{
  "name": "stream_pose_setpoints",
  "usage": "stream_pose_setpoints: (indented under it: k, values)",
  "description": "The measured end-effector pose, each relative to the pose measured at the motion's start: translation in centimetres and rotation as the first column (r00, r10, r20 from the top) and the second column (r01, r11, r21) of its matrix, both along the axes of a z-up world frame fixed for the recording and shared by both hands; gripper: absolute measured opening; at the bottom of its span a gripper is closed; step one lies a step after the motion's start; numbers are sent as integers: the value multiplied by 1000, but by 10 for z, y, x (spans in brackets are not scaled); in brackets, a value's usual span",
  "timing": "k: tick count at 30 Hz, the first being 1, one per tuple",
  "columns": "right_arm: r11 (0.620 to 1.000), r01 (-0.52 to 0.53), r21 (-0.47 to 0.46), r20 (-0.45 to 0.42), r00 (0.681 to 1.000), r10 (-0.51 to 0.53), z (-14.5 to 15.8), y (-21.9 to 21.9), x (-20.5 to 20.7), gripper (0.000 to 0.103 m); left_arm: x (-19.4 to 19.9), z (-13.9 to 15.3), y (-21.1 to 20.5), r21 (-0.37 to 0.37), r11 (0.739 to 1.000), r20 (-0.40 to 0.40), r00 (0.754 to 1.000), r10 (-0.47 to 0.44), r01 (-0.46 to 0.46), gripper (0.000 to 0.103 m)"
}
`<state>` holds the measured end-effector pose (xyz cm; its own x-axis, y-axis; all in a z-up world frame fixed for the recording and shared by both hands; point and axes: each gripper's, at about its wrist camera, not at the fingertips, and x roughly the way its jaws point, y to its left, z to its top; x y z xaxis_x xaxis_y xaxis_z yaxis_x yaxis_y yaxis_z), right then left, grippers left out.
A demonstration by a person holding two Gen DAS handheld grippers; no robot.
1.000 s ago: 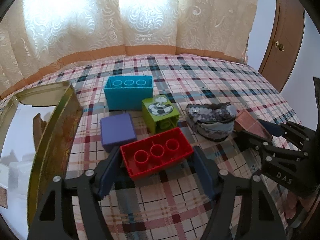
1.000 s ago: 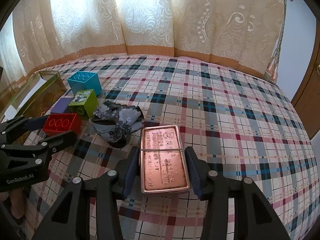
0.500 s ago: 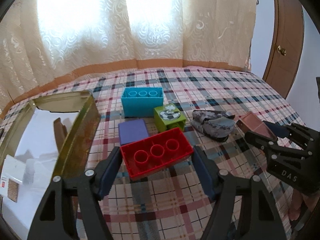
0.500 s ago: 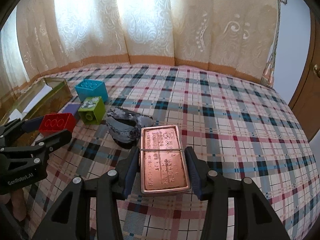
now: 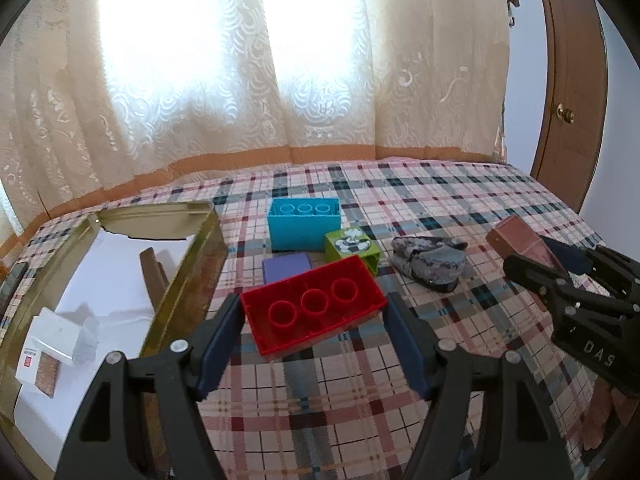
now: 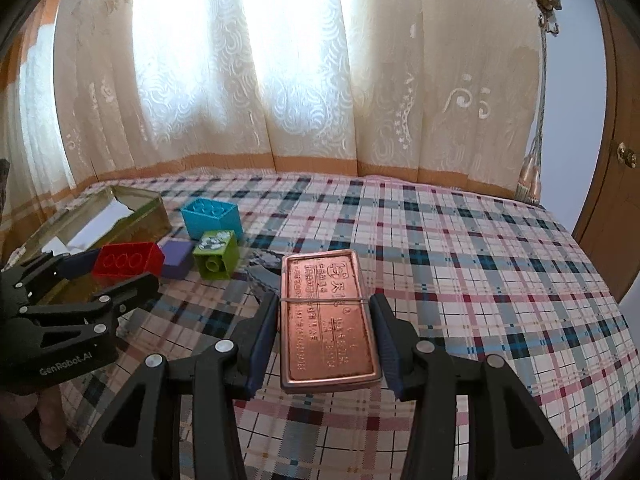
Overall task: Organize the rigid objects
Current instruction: 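Carry the red brick and copper card case toward the gold tray with both grippers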
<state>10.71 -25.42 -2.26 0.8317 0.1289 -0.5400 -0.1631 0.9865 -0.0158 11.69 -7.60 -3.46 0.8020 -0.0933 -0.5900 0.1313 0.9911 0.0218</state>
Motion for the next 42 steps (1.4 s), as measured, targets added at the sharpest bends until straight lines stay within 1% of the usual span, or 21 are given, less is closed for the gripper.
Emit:
stream_pose_setpoints:
  k: [9, 16, 21, 31, 33, 36, 42]
  values:
    - [1000, 13, 21, 53, 998, -14, 5, -1, -9, 49, -13, 6, 5, -1, 1000, 51, 999, 15, -15, 71]
    - [999, 21, 25, 89, 996, -23, 8, -1, -16, 49, -20, 8, 11, -20, 999, 71, 997, 29, -28, 72]
    - [999, 20, 28, 104, 994, -23, 9, 0, -19, 49, -24, 10, 12, -17, 999, 91, 995, 36, -34, 72]
    - [1000, 9, 9, 141, 990, -10, 12, 8, -28, 49, -29, 12, 15, -17, 999, 107, 993, 43, -41, 72]
    - [1000, -5, 19, 139, 990, 2, 11, 10, -31, 49, -30, 13, 15, -17, 999, 112, 993, 45, -43, 72]
    - [1000, -5, 15, 161, 987, 3, 13, 14, -37, 49, -31, 14, 17, -18, 999, 117, 992, 48, -46, 72]
    - [1000, -1, 22, 176, 984, -3, 14, 16, -40, 49, -37, 15, 20, -21, 998, 134, 989, 59, -56, 72]
